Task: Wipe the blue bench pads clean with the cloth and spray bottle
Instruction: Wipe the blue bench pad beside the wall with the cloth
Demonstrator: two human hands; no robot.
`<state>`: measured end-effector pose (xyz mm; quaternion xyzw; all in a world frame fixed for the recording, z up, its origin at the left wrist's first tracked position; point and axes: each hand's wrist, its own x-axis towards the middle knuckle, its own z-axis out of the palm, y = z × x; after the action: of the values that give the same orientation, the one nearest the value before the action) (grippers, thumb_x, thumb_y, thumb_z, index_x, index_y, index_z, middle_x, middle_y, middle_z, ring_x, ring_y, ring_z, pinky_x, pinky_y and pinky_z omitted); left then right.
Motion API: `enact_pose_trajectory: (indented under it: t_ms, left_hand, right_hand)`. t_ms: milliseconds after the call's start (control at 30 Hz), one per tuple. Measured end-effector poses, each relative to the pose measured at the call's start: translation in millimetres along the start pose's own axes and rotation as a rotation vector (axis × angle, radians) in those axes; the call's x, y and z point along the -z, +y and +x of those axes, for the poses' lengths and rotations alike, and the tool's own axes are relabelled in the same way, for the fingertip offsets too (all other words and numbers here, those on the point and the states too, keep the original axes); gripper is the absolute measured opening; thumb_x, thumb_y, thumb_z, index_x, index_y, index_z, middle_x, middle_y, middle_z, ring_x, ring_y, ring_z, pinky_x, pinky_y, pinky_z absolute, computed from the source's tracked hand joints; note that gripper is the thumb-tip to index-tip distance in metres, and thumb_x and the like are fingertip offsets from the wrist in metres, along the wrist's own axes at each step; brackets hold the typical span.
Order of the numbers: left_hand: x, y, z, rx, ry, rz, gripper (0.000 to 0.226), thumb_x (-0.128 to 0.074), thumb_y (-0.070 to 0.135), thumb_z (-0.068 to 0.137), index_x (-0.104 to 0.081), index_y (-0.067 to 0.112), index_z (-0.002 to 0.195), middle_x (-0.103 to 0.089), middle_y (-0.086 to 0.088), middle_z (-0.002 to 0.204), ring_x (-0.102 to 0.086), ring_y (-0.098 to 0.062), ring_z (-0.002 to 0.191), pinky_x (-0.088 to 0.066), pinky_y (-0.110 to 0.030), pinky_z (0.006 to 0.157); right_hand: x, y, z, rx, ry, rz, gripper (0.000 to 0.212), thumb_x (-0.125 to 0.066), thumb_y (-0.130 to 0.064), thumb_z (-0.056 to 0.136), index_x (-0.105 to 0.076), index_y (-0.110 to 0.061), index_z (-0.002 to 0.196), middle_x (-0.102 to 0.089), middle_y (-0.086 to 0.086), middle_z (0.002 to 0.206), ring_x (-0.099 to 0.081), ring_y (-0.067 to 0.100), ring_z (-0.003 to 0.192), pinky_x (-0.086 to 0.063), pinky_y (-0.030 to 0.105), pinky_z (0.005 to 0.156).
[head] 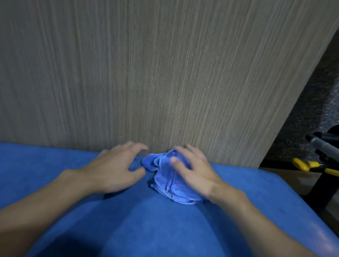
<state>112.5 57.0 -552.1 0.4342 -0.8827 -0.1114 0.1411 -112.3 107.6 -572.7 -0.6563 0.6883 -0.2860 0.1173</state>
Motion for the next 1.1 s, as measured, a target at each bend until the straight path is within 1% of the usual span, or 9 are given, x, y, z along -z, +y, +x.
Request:
enact_pose_trajectory:
  t_ms: [33, 100, 267, 367, 467, 633, 733, 900, 1100]
  left_hand:
    - [0, 12, 4, -0.025, 0.075, 0.023, 0.078, -0.030, 0.066, 0.073, -0.038, 0.034, 0.143, -0.045, 0.011, 0.144, -0.045, -0.015, 0.132, -0.039, -0.046, 0.107]
    - [-7, 45, 17, -0.083, 0.158, 0.039, 0.065, -0.035, 0.065, 0.081, -0.042, 0.038, 0.140, -0.045, 0.010, 0.140, -0.046, -0.017, 0.129, -0.040, -0.045, 0.104]
    - [-61, 112, 58, -0.021, -0.010, 0.163, 0.079, -0.034, 0.086, 0.079, -0.034, 0.044, 0.145, -0.035, 0.006, 0.150, -0.030, -0.025, 0.139, -0.030, -0.056, 0.107]
    - [-78, 110, 66, 0.021, 0.021, 0.226, 0.078, -0.040, 0.083, 0.078, -0.030, 0.046, 0.146, -0.032, 0.007, 0.152, -0.021, -0.024, 0.141, -0.028, -0.059, 0.107]
    - [-73, 96, 63, 0.019, 0.037, 0.217, 0.069, -0.048, 0.070, 0.079, -0.027, 0.052, 0.143, -0.034, 0.009, 0.149, -0.028, -0.023, 0.137, -0.031, -0.054, 0.106]
    - [-54, 58, 47, 0.133, 0.054, 0.244, 0.063, -0.045, 0.068, 0.082, -0.024, 0.053, 0.139, -0.038, 0.009, 0.145, -0.043, -0.030, 0.127, -0.035, -0.050, 0.102]
    - [-56, 56, 45, 0.190, 0.080, 0.216, 0.057, -0.038, 0.069, 0.082, -0.029, 0.048, 0.134, -0.038, 0.009, 0.141, -0.040, -0.030, 0.128, -0.035, -0.053, 0.101]
    - [-65, 75, 56, 0.136, 0.054, 0.149, 0.051, -0.036, 0.059, 0.089, -0.036, 0.050, 0.140, -0.035, 0.013, 0.147, -0.027, -0.031, 0.136, -0.028, -0.054, 0.110]
    - [-58, 63, 52, 0.130, 0.027, 0.143, 0.046, -0.036, 0.053, 0.092, -0.034, 0.058, 0.138, -0.036, 0.012, 0.145, -0.033, -0.027, 0.133, -0.028, -0.051, 0.109]
  right_hand:
    - [10, 13, -3, -0.002, 0.078, 0.080, 0.048, -0.042, -0.046, 0.100, -0.045, -0.030, 0.146, -0.032, 0.002, 0.158, -0.018, 0.016, 0.149, -0.015, 0.034, 0.121]
    - [29, 42, -10, -0.034, 0.210, -0.056, 0.047, -0.035, -0.042, 0.102, -0.047, -0.022, 0.143, -0.041, 0.002, 0.152, -0.031, 0.018, 0.145, -0.021, 0.037, 0.119]
    - [35, 80, -33, -0.161, -0.015, -0.373, 0.046, -0.029, -0.040, 0.104, -0.036, -0.031, 0.149, -0.031, -0.007, 0.158, -0.019, 0.016, 0.149, -0.010, 0.043, 0.120]
    - [31, 80, -30, -0.144, -0.018, -0.426, 0.046, -0.028, -0.037, 0.103, -0.033, -0.035, 0.149, -0.029, -0.003, 0.157, -0.016, 0.019, 0.149, -0.009, 0.048, 0.120]
    - [32, 78, -30, -0.143, -0.040, -0.426, 0.046, -0.025, -0.036, 0.103, -0.034, -0.034, 0.148, -0.029, -0.001, 0.156, -0.016, 0.019, 0.147, -0.007, 0.050, 0.120]
    - [37, 71, -36, -0.130, -0.095, -0.395, 0.051, -0.020, -0.053, 0.102, -0.036, -0.034, 0.147, -0.017, -0.007, 0.163, -0.007, 0.019, 0.151, -0.003, 0.052, 0.120]
    - [38, 67, -37, -0.132, -0.148, -0.399, 0.057, -0.019, -0.057, 0.101, -0.027, -0.035, 0.152, -0.008, -0.013, 0.165, -0.001, 0.016, 0.152, 0.003, 0.054, 0.119]
    - [37, 69, -36, -0.134, -0.142, -0.386, 0.056, -0.022, -0.054, 0.099, -0.025, -0.037, 0.153, -0.011, -0.013, 0.164, -0.002, 0.017, 0.152, 0.003, 0.056, 0.118]
    - [40, 65, -36, -0.164, -0.161, -0.400, 0.055, -0.026, -0.054, 0.098, -0.027, -0.039, 0.151, -0.016, -0.014, 0.163, -0.006, 0.016, 0.151, 0.000, 0.055, 0.119]
